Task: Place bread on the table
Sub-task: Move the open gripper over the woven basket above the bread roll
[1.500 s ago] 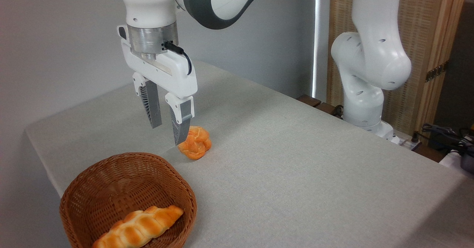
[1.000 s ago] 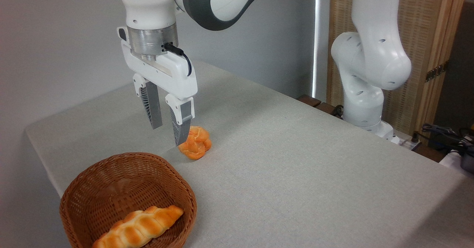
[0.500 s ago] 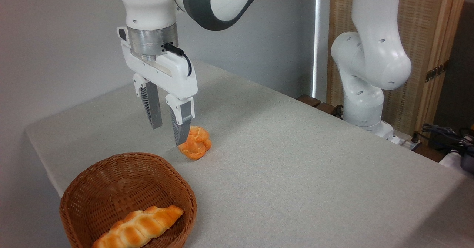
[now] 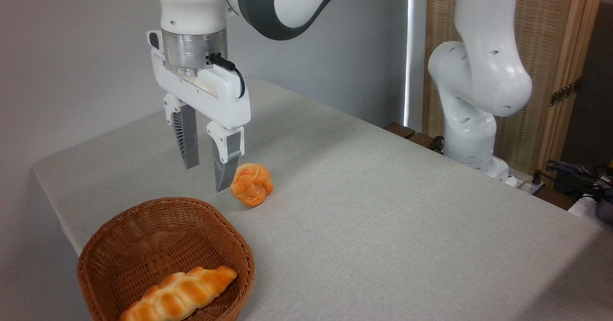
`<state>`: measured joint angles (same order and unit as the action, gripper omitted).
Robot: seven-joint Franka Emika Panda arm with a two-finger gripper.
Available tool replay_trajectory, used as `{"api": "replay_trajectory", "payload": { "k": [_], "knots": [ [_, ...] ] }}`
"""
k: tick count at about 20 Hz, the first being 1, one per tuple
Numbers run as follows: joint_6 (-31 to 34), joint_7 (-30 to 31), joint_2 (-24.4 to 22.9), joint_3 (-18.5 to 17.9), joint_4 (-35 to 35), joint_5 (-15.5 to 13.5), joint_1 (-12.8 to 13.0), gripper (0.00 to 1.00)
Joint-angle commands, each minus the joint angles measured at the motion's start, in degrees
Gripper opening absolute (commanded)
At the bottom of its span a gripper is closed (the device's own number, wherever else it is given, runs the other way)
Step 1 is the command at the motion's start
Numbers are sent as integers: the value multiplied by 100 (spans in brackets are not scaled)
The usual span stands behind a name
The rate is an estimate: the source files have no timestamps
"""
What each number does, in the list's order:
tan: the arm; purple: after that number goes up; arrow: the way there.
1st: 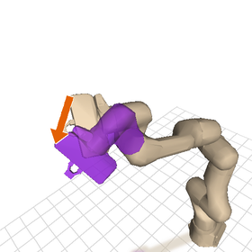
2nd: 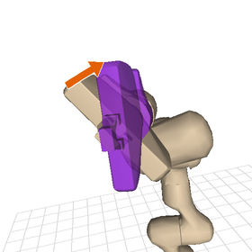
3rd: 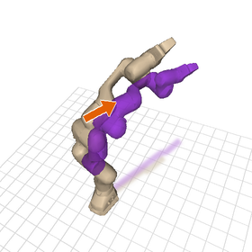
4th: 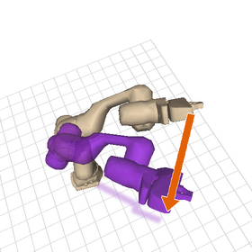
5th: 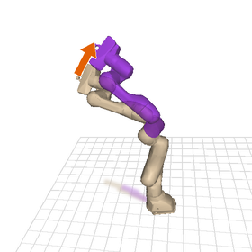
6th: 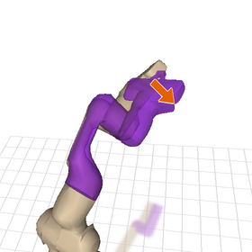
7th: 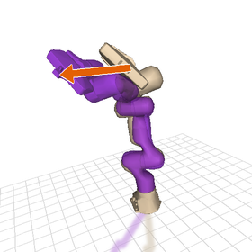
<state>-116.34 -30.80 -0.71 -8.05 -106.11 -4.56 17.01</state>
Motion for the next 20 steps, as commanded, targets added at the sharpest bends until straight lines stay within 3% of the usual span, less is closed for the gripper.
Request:
{"api": "replay_trajectory", "payload": {
  "k": [1, 8, 11, 20],
  "knots": [
    [-503, -40, 150, -311, 55, -18, 22, 100],
    [-802, -31, 519, -707, 64, 34, 22, 100],
    [-873, 13, 703, -733, 72, 517, 22, 100],
    [-2092, 4, 1195, -742, 73, 527, 22, 100]
  ]
}}
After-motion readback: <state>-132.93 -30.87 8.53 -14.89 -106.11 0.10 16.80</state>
